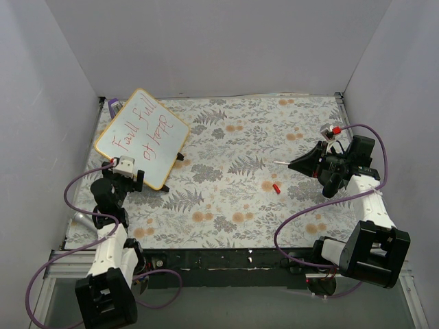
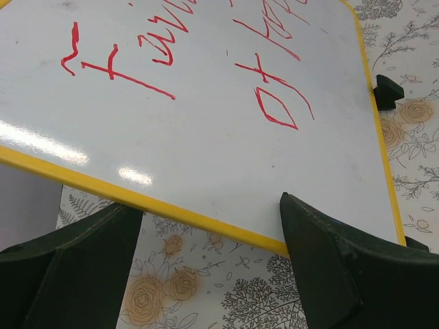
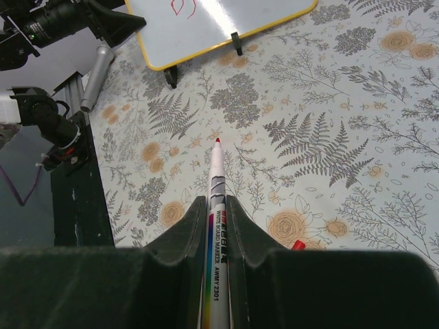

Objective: Write a sentence on the whiteboard
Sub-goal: Put down the whiteboard on the whiteboard stand.

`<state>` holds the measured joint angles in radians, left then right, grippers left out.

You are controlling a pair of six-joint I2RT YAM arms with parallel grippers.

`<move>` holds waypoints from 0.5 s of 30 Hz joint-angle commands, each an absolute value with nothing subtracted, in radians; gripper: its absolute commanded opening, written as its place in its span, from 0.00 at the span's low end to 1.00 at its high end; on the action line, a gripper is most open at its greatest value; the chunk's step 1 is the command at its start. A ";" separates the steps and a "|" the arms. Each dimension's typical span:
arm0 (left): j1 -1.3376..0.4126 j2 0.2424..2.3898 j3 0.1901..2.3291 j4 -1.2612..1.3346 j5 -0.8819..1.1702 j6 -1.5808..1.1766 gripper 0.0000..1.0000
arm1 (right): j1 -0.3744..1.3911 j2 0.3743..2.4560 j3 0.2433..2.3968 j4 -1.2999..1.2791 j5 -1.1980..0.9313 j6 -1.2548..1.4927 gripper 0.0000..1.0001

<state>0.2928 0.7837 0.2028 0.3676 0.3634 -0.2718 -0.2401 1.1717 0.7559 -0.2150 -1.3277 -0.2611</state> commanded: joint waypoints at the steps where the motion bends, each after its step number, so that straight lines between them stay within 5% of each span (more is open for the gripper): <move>1: 0.299 0.749 0.199 0.347 0.347 -0.227 0.77 | -0.236 1.169 0.793 -0.222 -1.361 -0.268 0.01; 7: 0.301 0.732 0.206 0.337 0.354 -0.245 0.65 | -0.236 1.166 0.795 -0.225 -1.362 -0.271 0.01; 15: 0.299 0.684 0.225 0.324 0.405 -0.258 0.32 | -0.236 1.167 0.793 -0.227 -1.362 -0.272 0.01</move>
